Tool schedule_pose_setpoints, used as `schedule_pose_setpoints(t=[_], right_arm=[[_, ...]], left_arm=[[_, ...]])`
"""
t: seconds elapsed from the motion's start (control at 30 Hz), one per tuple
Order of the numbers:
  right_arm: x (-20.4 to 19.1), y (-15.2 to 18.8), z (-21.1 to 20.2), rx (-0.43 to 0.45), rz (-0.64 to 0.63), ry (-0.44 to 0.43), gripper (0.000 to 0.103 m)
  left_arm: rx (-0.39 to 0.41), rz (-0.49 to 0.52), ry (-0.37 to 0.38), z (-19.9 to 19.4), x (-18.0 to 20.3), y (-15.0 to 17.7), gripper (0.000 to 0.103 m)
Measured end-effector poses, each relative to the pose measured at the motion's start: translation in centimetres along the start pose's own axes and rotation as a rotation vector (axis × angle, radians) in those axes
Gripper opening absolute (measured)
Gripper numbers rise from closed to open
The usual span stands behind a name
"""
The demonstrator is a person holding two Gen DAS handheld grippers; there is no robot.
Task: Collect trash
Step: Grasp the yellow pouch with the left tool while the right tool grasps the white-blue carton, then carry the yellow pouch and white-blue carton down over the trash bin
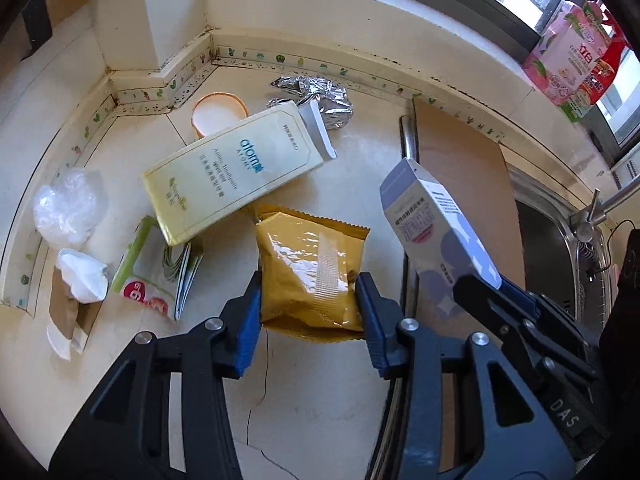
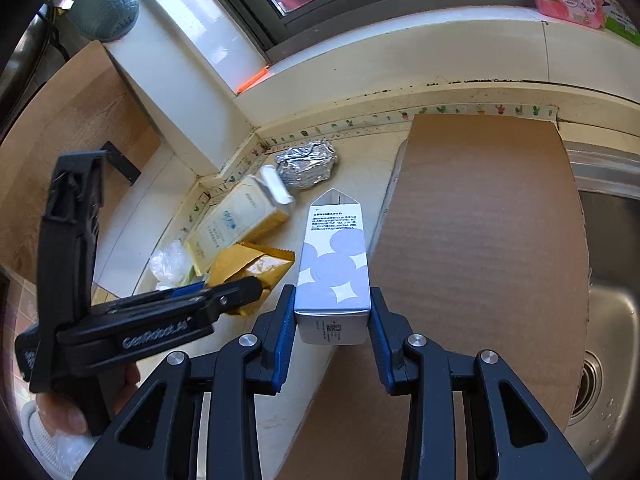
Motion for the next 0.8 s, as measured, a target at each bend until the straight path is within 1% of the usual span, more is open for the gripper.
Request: schedule_pose_setpoints(t=[0.1, 0.2, 0.37, 0.47, 0.57, 0.7, 0.8], right_arm=[[-1.2, 0.9, -1.3, 0.009, -0.011, -0.006, 0.034], [-2.8, 2.5, -2.9, 0.019, -0.021, -0.001, 0.034], [-6.0, 7.2, -6.7, 0.041, -0.011, 0.028, 0.034], [-8.7, 11.3, -9.1, 0.073, -0.002, 0.054, 0.034], [-11.4, 15.5, -10.7, 0.087, 0.012, 0.068, 0.034], [-15.4, 21.6, -11.7, 0.082, 0.004, 0.093, 0.034], [-18.1, 26.2, -12.2, 0.076, -0.027, 0.123, 0.034]], left_arm=[[0.013, 0.004, 0.014, -2.2, -0.4, 2.4, 0.041], [0.030, 0.004, 0.039, -4.8, -1.4, 5.2, 0.041], [0.043, 0.037, 0.084, -8.8, -3.3, 10.3, 0.041], [0.051, 0.078, 0.112, -11.4, -4.9, 14.0, 0.041], [0.056, 0.108, 0.138, -13.5, -6.6, 18.1, 0.041], [0.050, 0.142, 0.172, -15.0, -9.0, 23.5, 0.041], [0.021, 0.167, 0.190, -15.4, -10.4, 27.6, 0.041]])
Point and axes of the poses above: each gripper's, at about its wrist camera, not at the fingertips, and z roughly the way its jaws point, x to its right, y to its underside, the point moved 3 cm from there along z, roughly the way its jaws point, and after that the axes turned 9 degrees about -x, right-handed, at the moved point
